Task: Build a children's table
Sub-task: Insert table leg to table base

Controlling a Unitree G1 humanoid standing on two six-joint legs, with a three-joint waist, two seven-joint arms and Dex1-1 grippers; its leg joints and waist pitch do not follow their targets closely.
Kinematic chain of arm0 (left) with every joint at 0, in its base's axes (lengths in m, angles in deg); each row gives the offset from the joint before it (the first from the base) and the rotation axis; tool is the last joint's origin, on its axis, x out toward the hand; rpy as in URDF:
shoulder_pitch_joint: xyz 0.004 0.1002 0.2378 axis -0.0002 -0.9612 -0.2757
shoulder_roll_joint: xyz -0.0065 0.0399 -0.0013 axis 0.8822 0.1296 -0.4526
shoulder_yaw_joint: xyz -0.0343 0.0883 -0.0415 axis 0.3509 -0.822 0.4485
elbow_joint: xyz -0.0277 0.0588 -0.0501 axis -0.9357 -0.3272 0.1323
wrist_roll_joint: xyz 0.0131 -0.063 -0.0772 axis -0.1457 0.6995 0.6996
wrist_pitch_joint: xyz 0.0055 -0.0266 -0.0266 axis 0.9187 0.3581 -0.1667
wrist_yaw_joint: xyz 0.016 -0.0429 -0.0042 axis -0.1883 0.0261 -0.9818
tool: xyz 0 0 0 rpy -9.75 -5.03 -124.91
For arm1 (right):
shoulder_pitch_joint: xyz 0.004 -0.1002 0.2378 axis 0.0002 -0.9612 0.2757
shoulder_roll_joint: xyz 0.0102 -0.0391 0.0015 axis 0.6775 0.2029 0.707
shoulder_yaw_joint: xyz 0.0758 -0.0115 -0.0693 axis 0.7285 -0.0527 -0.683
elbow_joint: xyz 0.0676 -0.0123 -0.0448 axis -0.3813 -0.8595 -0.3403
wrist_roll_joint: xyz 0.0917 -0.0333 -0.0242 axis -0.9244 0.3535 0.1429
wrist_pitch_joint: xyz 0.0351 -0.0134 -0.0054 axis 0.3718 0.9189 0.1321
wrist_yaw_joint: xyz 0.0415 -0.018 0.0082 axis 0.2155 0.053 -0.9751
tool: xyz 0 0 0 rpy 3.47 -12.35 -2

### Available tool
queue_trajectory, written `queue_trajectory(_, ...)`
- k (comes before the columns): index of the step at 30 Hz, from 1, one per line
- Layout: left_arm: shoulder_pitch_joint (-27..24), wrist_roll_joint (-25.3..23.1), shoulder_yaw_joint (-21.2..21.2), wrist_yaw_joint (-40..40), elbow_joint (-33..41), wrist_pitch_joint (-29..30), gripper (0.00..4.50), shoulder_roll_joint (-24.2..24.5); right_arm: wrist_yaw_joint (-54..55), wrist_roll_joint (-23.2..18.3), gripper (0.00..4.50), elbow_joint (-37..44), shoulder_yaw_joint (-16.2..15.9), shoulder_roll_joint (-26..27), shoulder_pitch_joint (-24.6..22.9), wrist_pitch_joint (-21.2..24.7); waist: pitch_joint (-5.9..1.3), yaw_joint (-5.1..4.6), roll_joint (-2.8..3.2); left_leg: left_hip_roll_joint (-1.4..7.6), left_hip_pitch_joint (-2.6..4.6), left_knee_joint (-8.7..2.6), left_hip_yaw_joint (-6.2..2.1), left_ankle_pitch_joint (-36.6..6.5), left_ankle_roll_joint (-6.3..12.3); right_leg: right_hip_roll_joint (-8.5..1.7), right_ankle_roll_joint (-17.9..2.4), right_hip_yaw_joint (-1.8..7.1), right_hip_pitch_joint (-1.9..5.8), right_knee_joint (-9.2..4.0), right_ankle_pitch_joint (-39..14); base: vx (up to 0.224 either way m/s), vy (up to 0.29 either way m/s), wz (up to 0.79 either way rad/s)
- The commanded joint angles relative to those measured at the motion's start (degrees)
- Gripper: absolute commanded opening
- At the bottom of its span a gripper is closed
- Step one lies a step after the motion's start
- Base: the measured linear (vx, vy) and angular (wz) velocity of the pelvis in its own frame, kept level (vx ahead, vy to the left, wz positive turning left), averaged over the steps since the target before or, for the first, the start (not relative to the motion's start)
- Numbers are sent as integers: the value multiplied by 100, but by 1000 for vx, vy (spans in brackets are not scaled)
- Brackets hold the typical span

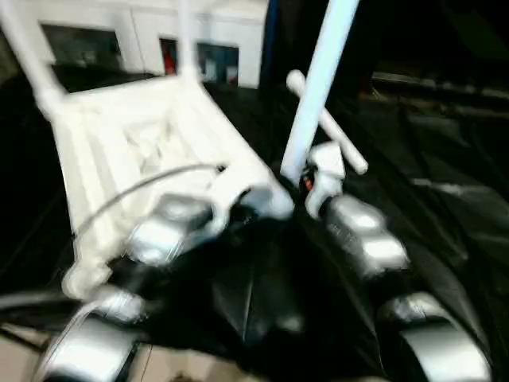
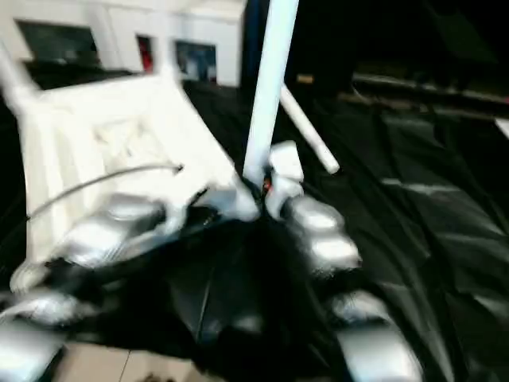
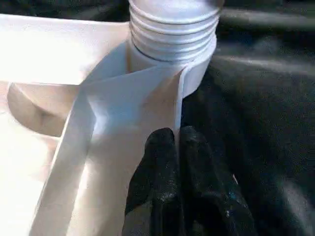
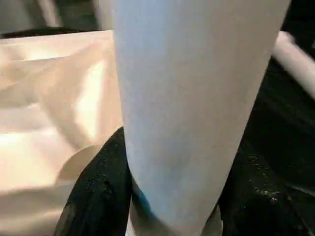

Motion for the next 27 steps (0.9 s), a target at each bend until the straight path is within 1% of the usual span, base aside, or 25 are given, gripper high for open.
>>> queue_trajectory(1,174,-97,211,-616,-192,185,0,-185,497,78,189,-1146,-26,269,-346,709,-171,16,69,370,-24,-563,-196,-1746,-112,-524,-954,294,104,-555,-2033,0,0,0)
queue_trajectory(2,194,-96,202,-675,-213,207,0,-253,571,105,189,-1193,-47,338,-298,722,-171,29,74,365,15,-550,-177,-1759,-90,-510,-995,299,79,-549,-1880,0,0,0)
queue_trajectory(4,215,-79,202,-749,-232,235,0,-330,650,172,189,-1220,-109,438,-238,748,-176,39,54,358,-8,-551,-167,-1664,-58,-502,-1001,295,107,-537,-1661,0,0,0)
queue_trajectory(5,235,-75,217,-775,-269,234,0,-346,678,189,189,-1238,-111,474,-212,761,-174,47,60,362,-10,-553,-163,-1614,-37,-497,-1009,295,105,-528,-1513,0,0,0)
queue_trajectory(6,259,-71,233,-796,-314,224,0,-347,687,214,189,-1249,-130,501,-188,767,-173,40,49,363,-15,-557,-162,-1595,-24,-492,-1014,293,112,-520,-1450,0,0,0)
queue_trajectory(7,290,-78,256,-844,-358,242,0,-359,726,244,189,-1302,-128,535,-146,747,-174,38,55,361,-12,-559,-161,-1611,-8,-489,-1019,287,113,-518,-1434,0,0,0)
queue_trajectory(8,316,-95,269,-869,-392,247,0,-349,752,253,189,-1336,-113,565,-118,750,-170,23,38,356,-14,-560,-160,-1653,-7,-490,-1016,285,106,-523,-1496,0,0,0)
queue_trajectory(11,350,-130,307,-946,-390,324,0,-351,826,367,189,-1475,-97,610,-36,664,-155,24,46,359,-18,-573,-167,-1749,-25,-497,-953,291,92,-542,-1701,0,0,0)
queue_trajectory(12,365,-149,322,-984,-424,338,0,-348,891,416,189,-1580,-55,646,22,616,-149,23,36,360,-17,-578,-169,-1810,-28,-499,-912,292,85,-554,-1816,0,0,0)
queue_trajectory(14,358,-148,320,-1002,-425,351,0,-339,932,427,189,-1625,-18,671,50,601,-137,19,43,359,-9,-590,-185,-1963,-50,-510,-831,298,58,-582,-2129,0,0,0)
queue_trajectory(15,356,-148,319,-1003,-422,355,0,-337,937,428,189,-1629,-14,674,54,600,-128,14,32,361,-7,-595,-187,-2023,-52,-510,-796,299,48,-594,-2240,0,0,0)
queue_trajectory(17,337,-145,314,-994,-392,376,0,-325,948,432,189,-1634,14,686,66,598,-124,20,35,361,9,-608,-194,-2123,-53,-514,-676,305,20,-629,-2497,0,0,0)
queue_trajectory(19,322,-142,314,-978,-382,376,0,-316,947,429,189,-1627,29,690,73,597,-135,21,42,366,3,-619,-195,-2042,-42,-516,-654,302,30,-633,-2424,0,0,0)
queue_trajectory(21,332,-135,321,-963,-427,351,0,-312,935,436,189,-1668,66,700,103,568,-145,24,52,370,-6,-635,-179,-1814,-22,-502,-730,292,54,-620,-2021,0,0,0)
queue_trajectory(22,335,-132,322,-958,-431,350,0,-312,921,433,189,-1673,82,705,109,558,-143,25,51,371,-5,-635,-173,-1796,-18,-498,-753,293,53,-618,-1953,0,0,0)
queue_trajectory(23,338,-129,324,-953,-435,349,0,-312,907,430,189,-1679,100,711,116,546,-134,25,50,372,-4,-636,-168,-1809,-17,-499,-773,295,47,-622,-1937,0,0,0)
queue_trajectory(24,340,-121,320,-944,-415,371,0,-310,868,447,189,-1706,159,732,144,527,-135,22,50,372,-7,-636,-169,-1821,-23,-505,-816,295,56,-617,-1941,0,0,0)
queue_trajectory(25,340,-116,317,-931,-410,374,0,-307,879,463,189,-1717,160,732,156,531,-139,25,65,373,-9,-638,-174,-1822,-30,-511,-827,295,60,-615,-1942,0,0,0)
queue_trajectory(27,346,-108,314,-909,-419,369,0,-298,896,509,189,-1745,178,738,181,537,-136,21,63,376,-5,-642,-173,-1850,-40,-509,-839,295,56,-618,-1955,0,0,0)
